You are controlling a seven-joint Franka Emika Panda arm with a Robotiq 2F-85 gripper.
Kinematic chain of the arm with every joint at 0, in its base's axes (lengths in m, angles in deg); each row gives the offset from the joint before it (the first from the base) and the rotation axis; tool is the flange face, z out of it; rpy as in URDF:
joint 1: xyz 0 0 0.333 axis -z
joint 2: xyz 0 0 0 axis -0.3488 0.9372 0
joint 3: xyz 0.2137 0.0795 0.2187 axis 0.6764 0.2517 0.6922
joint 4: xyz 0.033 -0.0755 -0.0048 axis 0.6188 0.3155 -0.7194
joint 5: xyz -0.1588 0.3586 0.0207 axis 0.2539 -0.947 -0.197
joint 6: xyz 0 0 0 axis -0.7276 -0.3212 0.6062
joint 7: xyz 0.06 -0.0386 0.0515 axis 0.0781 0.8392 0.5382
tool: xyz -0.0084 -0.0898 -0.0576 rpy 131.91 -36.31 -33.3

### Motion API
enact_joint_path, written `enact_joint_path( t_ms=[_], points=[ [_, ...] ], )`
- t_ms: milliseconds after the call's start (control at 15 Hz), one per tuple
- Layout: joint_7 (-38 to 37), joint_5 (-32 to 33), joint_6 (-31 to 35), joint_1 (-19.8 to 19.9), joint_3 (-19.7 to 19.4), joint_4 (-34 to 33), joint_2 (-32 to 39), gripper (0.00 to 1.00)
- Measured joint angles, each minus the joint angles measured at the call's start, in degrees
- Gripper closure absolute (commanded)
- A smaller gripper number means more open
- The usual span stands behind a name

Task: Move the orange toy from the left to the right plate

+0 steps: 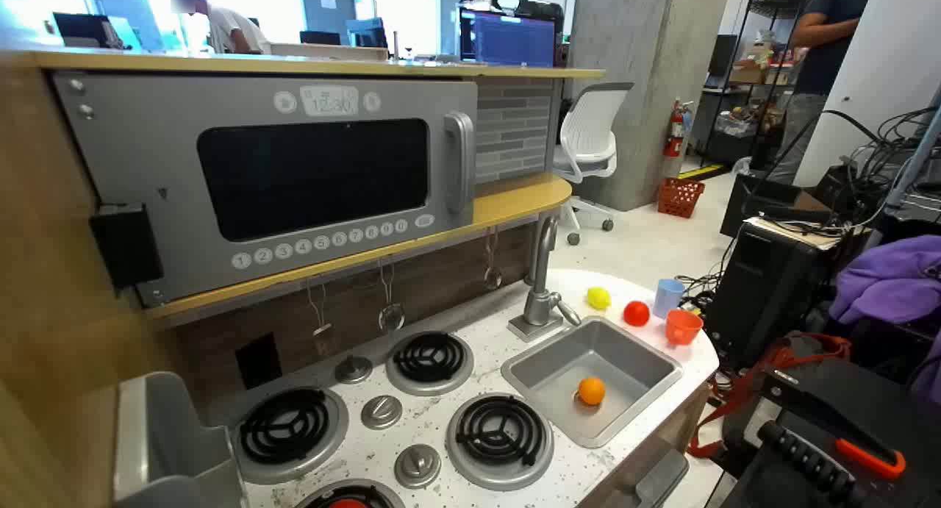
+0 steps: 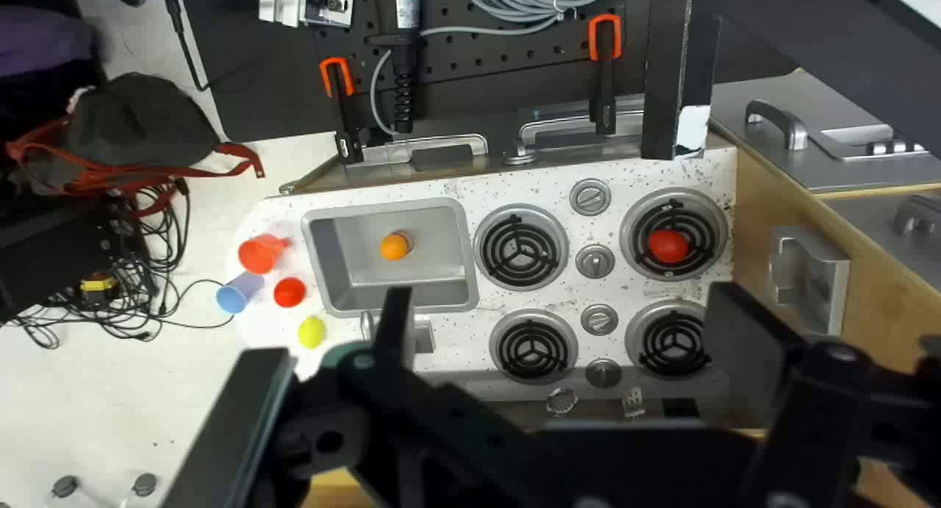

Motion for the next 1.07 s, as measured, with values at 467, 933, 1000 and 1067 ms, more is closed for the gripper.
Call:
enact_joint_path(
  t_ms=[467,933,1000,1067],
  points=[
    [0.0,0.0,0.03,0.0,0.0,-0.11,0.0,0.0],
    [0.13,2.44,0.75,-0.01,0.04,0.54,0.05,0.0],
    [0.41,3.05,1.08,-0.03,0.04,0.67,0.05,0.0],
    [0.95,3.33,1.85,-0.1,0.04,0.86,0.05,0.0]
  ],
)
